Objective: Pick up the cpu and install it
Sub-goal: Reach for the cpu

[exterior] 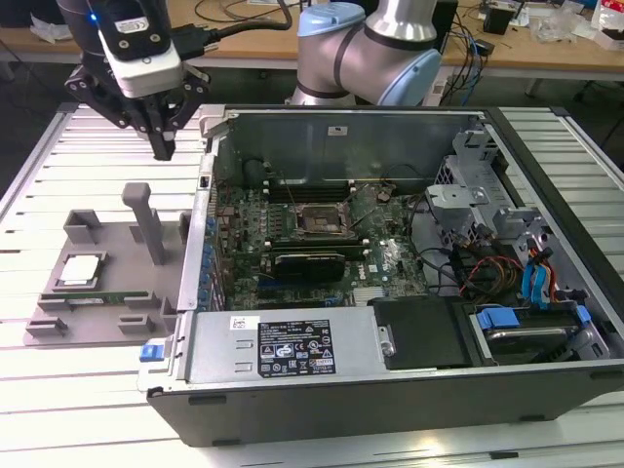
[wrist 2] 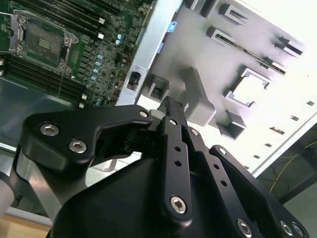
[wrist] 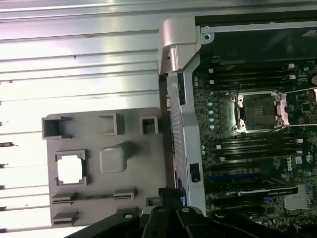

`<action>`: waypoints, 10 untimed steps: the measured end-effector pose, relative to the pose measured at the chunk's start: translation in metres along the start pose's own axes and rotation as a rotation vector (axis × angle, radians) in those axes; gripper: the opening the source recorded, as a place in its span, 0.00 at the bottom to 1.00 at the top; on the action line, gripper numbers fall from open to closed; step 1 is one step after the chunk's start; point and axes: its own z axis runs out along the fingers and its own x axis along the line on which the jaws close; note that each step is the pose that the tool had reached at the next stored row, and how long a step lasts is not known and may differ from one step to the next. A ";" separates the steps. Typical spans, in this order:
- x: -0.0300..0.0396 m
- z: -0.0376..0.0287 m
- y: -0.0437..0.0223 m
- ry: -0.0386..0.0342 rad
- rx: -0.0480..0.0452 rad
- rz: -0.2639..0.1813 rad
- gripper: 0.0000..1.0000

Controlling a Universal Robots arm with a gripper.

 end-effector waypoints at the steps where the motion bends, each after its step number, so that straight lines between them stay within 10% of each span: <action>1: 0.0032 -0.0001 -0.0002 0.0000 0.0000 0.000 0.11; 10: 0.0317 -0.0005 -0.0023 0.0001 0.0000 0.000 0.11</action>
